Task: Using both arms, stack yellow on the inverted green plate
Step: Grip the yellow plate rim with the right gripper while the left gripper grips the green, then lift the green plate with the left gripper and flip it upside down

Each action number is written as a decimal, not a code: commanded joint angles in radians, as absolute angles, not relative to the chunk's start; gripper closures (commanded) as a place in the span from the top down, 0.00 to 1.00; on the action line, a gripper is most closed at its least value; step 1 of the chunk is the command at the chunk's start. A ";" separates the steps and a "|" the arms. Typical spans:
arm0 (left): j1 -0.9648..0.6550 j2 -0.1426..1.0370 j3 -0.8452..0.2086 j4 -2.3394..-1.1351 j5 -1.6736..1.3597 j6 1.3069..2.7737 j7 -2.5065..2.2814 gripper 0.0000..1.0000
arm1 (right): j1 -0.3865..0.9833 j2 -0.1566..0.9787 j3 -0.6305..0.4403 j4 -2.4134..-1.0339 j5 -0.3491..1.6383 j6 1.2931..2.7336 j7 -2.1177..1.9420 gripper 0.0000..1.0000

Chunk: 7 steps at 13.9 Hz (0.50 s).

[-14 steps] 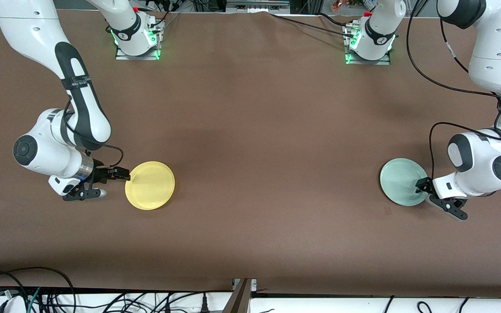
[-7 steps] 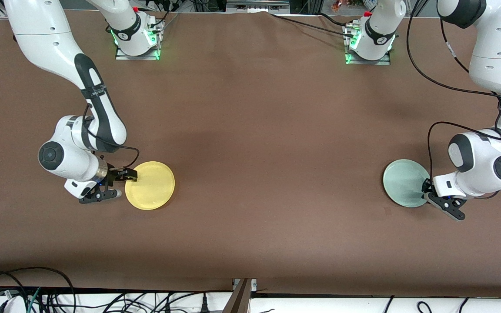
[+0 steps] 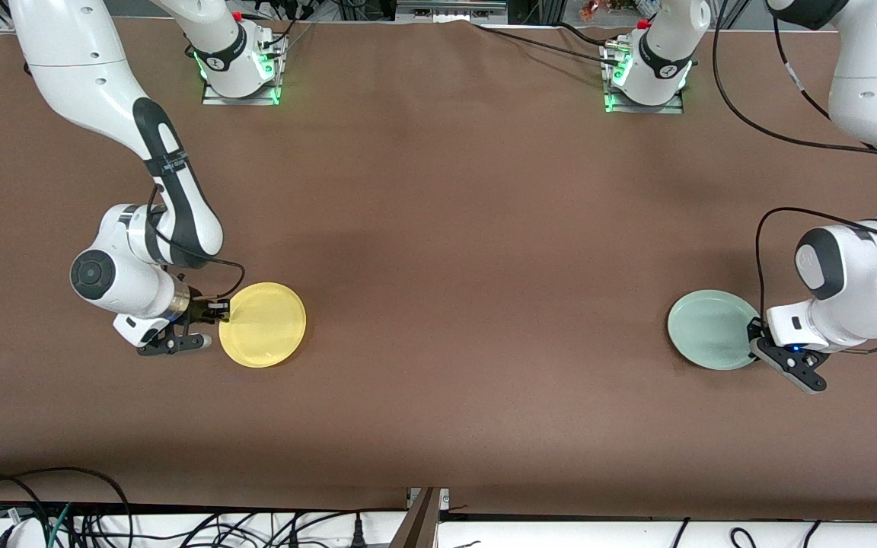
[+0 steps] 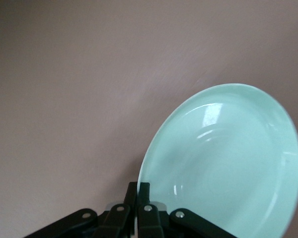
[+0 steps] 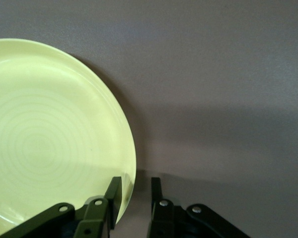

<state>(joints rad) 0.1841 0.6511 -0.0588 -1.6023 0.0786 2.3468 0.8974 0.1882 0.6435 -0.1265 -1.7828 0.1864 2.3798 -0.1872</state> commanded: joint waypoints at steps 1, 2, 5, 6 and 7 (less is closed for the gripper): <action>0.097 0.585 -0.048 -1.582 0.201 2.299 0.868 0.00 | 0.193 0.658 -0.127 -1.769 0.167 2.384 -0.156 0.26; 0.072 0.572 -0.048 -1.572 0.225 2.280 0.835 0.00 | 0.193 0.658 -0.127 -1.769 0.169 2.384 -0.156 0.17; -0.038 0.569 -0.046 -1.491 0.351 2.115 0.666 0.00 | 0.192 0.655 -0.127 -1.770 0.169 2.373 -0.106 0.00; -0.084 0.569 -0.046 -1.468 0.432 2.056 0.562 0.00 | 0.190 0.655 -0.126 -1.769 0.182 2.373 -0.068 0.00; -0.133 0.571 -0.049 -1.456 0.515 2.019 0.449 0.00 | 0.192 0.653 -0.126 -1.767 0.184 2.373 -0.031 0.00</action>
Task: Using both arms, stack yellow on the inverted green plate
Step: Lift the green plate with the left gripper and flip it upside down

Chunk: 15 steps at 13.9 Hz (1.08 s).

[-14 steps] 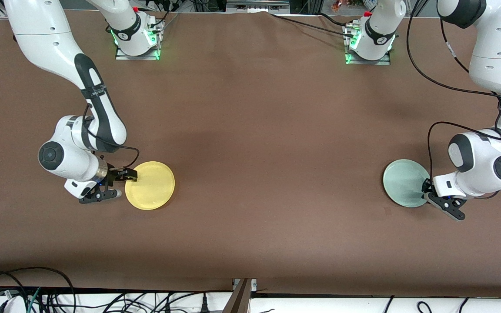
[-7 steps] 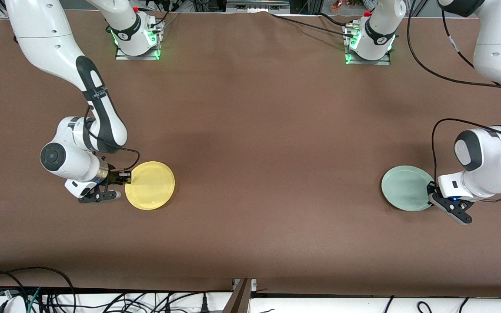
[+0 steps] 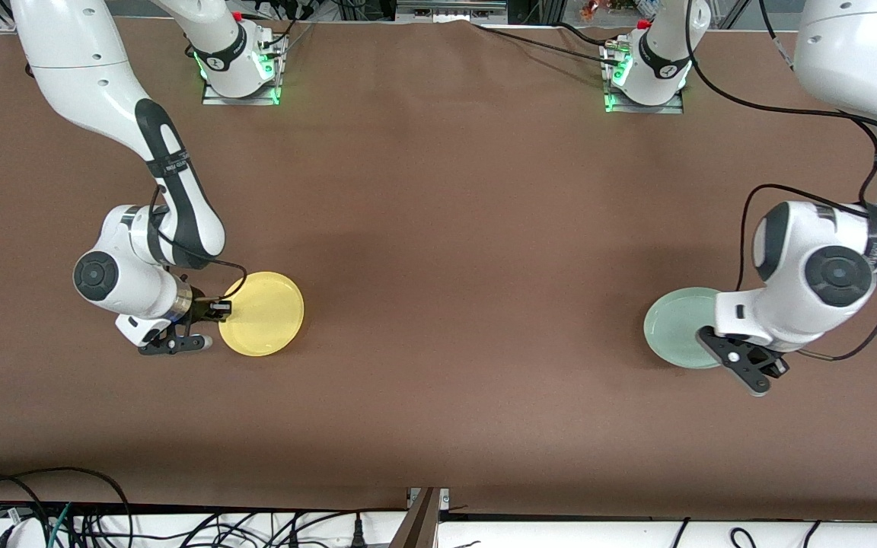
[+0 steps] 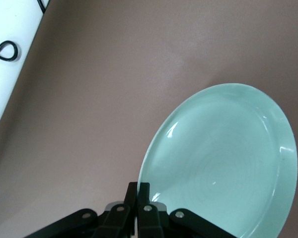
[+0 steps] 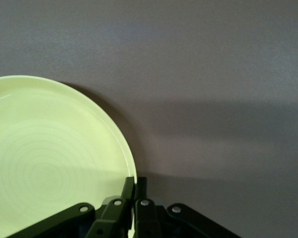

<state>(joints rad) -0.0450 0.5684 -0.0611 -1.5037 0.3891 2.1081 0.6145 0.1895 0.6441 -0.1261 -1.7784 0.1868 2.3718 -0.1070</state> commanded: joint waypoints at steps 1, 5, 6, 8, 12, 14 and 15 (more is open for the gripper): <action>-0.191 0.572 -0.049 -1.456 0.576 1.984 0.349 0.00 | 0.192 0.652 -0.124 -1.767 0.184 2.373 -0.020 0.00; -0.456 0.647 -0.041 -1.433 0.863 1.765 -0.004 0.00 | 0.193 0.638 -0.123 -1.763 0.184 2.370 0.009 0.00; -0.513 0.673 -0.040 -1.427 0.899 1.705 -0.094 0.00 | 0.195 0.635 -0.121 -1.763 0.184 2.359 0.030 0.00; -0.613 0.724 -0.040 -1.393 0.958 1.610 -0.287 0.00 | 0.198 0.623 -0.120 -1.758 0.184 2.355 0.060 0.00; -0.748 0.764 -0.037 -1.387 0.982 1.531 -0.507 0.00 | 0.198 0.611 -0.120 -1.756 0.184 2.339 0.055 0.00; -0.817 0.817 -0.031 -1.362 0.994 1.473 -0.624 0.00 | 0.196 0.609 -0.124 -1.727 0.183 2.271 0.048 0.00; -0.846 0.851 -0.031 -1.338 0.994 1.444 -0.673 0.00 | 0.196 0.609 -0.124 -1.714 0.183 2.248 0.046 0.00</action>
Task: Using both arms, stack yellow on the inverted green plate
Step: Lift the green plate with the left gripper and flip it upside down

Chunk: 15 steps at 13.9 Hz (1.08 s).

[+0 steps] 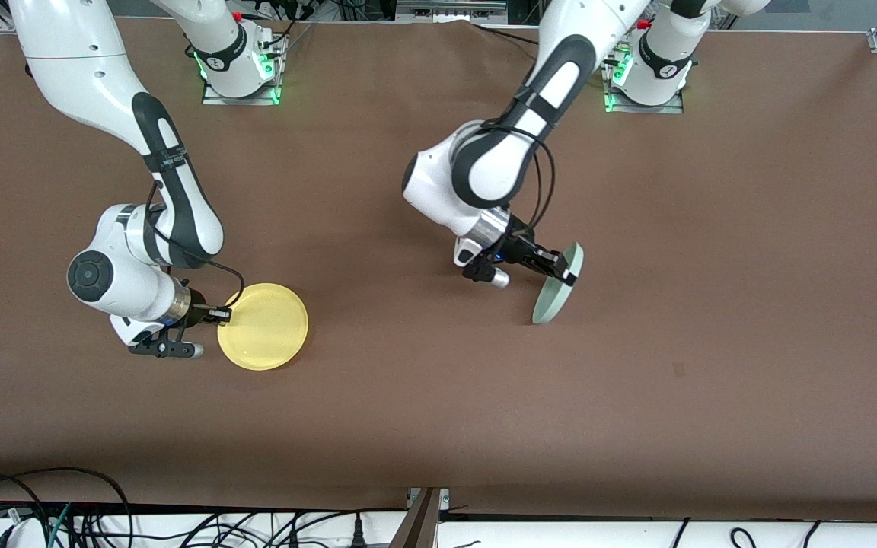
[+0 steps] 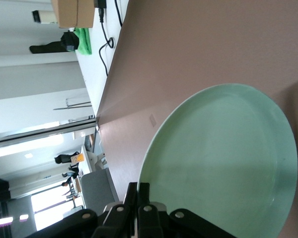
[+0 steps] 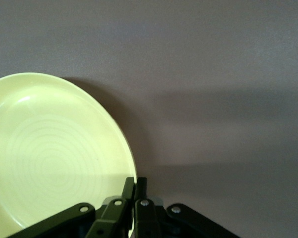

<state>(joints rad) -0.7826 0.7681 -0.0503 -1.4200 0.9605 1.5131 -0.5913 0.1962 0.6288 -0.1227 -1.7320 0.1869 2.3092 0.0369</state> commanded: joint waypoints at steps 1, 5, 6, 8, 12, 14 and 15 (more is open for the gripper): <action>-0.868 0.879 -0.032 -1.307 0.988 1.421 -0.737 0.00 | 0.196 0.609 -0.124 -1.712 0.183 2.246 0.049 0.00; -0.903 0.908 -0.043 -1.258 0.934 1.407 -0.793 0.34 | 0.195 0.609 -0.124 -1.712 0.184 2.244 0.051 0.00; -0.902 0.907 -0.046 -1.250 0.898 1.436 -0.810 0.99 | 0.196 0.609 -0.124 -1.712 0.184 2.244 0.051 0.00; -0.894 0.891 -0.045 -1.224 0.734 1.573 -0.910 1.00 | 0.193 0.609 -0.124 -1.712 0.184 2.244 0.051 0.00; -0.847 0.876 -0.048 -1.200 0.516 1.782 -0.986 1.00 | 0.193 0.611 -0.124 -1.712 0.184 2.244 0.051 0.00; -0.815 0.867 -0.048 -1.200 0.366 1.900 -0.986 1.00 | 0.192 0.611 -0.124 -1.712 0.184 2.244 0.049 0.00; -0.801 0.864 -0.045 -1.200 0.295 1.951 -0.988 1.00 | 0.192 0.611 -0.124 -1.712 0.184 2.244 0.051 0.00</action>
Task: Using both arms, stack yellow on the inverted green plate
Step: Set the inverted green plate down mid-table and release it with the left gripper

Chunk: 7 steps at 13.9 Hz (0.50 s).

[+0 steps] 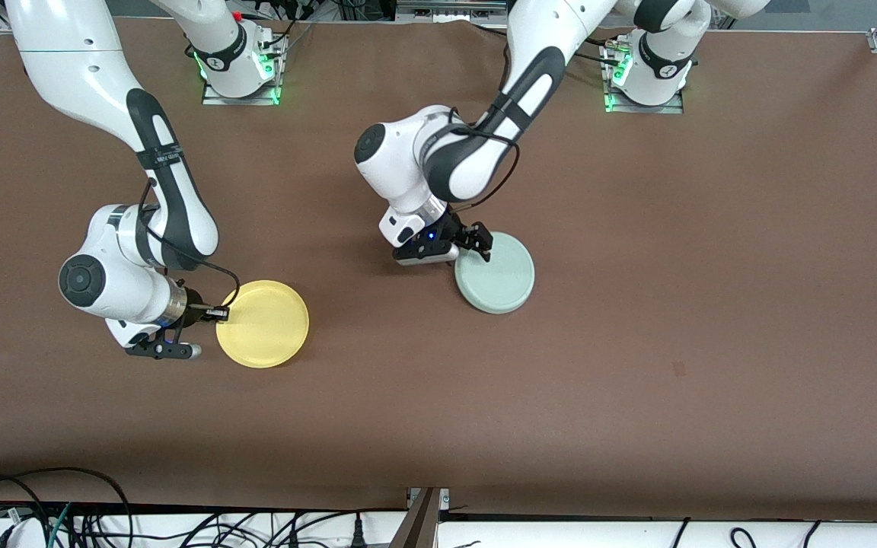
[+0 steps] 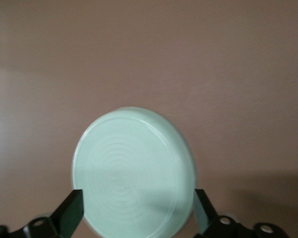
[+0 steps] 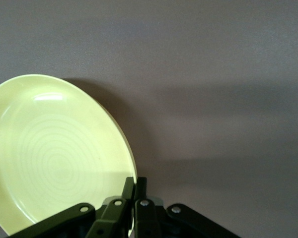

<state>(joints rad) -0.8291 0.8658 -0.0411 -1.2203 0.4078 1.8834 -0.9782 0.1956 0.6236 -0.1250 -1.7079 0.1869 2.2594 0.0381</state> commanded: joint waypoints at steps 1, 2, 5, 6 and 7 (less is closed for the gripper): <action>-0.778 0.858 -0.044 -1.201 0.254 1.980 -0.985 1.00 | 0.192 0.611 -0.124 -1.712 0.184 2.244 0.052 0.00; -0.746 0.836 -0.049 -1.201 0.226 1.983 -0.977 1.00 | 0.192 0.611 -0.124 -1.712 0.186 2.246 0.052 0.00; -0.646 0.729 -0.049 -1.219 0.092 1.967 -0.878 1.00 | 0.193 0.598 -0.120 -1.712 0.187 2.238 0.058 0.00; -0.605 0.686 -0.048 -1.229 0.066 1.935 -0.809 1.00 | 0.199 0.586 -0.115 -1.712 0.193 2.220 0.066 0.00; -0.568 0.652 -0.049 -1.232 0.057 1.881 -0.737 1.00 | 0.199 0.563 -0.103 -1.712 0.215 2.194 0.093 0.00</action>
<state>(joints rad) -0.6338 0.7563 -0.0383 -1.1837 0.1069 1.9541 -0.8559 0.1966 0.6154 -0.1208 -1.7050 0.1929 2.2447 0.0507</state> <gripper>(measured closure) 0.000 0.974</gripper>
